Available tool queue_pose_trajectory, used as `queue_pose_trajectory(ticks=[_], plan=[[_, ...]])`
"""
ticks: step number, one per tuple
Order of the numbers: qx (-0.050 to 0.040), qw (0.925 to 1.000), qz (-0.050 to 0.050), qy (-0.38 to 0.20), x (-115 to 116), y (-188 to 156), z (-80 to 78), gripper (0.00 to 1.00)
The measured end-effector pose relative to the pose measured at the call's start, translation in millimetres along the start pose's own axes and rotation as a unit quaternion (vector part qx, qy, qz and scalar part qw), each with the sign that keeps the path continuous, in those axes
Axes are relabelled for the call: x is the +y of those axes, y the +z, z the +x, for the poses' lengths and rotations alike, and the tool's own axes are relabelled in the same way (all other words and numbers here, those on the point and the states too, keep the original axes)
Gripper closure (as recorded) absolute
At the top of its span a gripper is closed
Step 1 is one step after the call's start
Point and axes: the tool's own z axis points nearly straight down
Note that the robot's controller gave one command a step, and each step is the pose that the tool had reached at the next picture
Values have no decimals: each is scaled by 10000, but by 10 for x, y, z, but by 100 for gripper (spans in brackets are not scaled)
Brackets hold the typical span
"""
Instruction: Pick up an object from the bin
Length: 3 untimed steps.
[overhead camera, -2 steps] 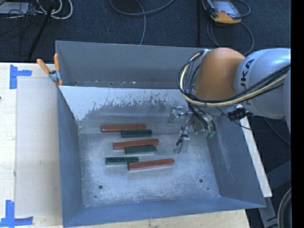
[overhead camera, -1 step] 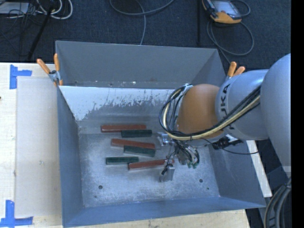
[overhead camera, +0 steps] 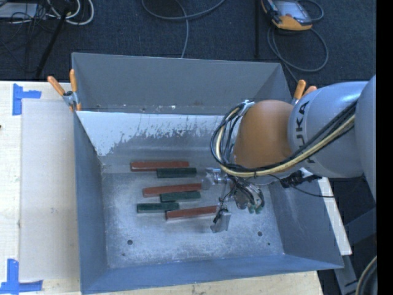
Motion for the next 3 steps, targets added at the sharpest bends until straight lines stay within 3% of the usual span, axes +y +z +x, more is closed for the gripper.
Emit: queue_pose_trajectory(ticks=[1,2,3], plan=[[10,9995,-2,-331,281,85,247,0],[-7,9967,0,-817,262,355,148,0],[-11,9997,0,249,371,363,193,100]])
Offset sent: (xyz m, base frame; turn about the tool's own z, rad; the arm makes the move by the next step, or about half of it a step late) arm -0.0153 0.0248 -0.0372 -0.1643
